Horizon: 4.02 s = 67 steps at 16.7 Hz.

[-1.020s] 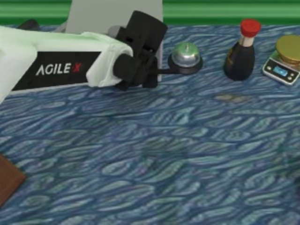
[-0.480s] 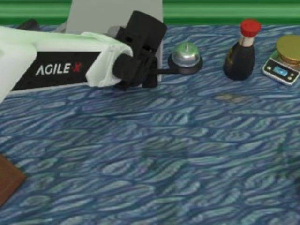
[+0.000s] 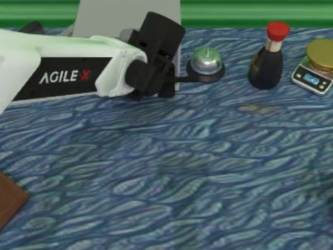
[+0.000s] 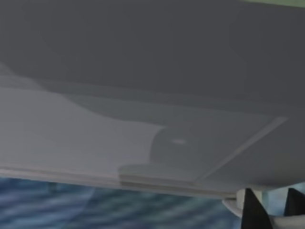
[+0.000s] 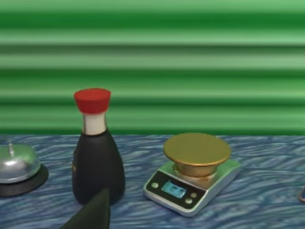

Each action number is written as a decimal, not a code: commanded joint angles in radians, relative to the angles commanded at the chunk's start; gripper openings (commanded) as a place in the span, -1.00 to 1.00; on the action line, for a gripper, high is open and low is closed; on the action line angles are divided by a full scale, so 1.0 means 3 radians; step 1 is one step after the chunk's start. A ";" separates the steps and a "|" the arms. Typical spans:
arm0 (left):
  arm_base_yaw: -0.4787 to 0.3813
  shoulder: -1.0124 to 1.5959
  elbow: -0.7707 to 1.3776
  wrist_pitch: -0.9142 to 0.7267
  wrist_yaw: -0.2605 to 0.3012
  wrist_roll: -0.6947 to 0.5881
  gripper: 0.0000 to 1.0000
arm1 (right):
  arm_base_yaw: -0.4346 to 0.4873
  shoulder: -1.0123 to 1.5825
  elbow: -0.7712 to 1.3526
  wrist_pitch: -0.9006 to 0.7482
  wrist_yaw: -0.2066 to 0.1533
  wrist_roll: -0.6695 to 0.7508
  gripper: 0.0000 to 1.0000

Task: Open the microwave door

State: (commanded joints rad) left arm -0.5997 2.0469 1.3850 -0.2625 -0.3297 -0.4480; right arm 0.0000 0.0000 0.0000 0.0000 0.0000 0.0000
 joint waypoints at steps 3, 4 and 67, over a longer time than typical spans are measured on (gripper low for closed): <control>-0.0025 0.0008 0.0014 0.0003 0.0021 -0.0014 -1.00 | 0.0000 0.0000 0.0000 0.0000 0.0000 0.0000 1.00; -0.0022 0.0004 0.0003 0.0007 0.0026 -0.0006 -1.00 | 0.0000 0.0000 0.0000 0.0000 0.0000 0.0000 1.00; 0.0063 -0.0267 -0.0416 0.0254 0.0273 0.0370 -1.00 | 0.0000 0.0000 0.0000 0.0000 0.0000 0.0000 1.00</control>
State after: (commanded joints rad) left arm -0.5807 1.9668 1.2600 -0.1863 -0.2478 -0.3372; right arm 0.0000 0.0000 0.0000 0.0000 0.0000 0.0000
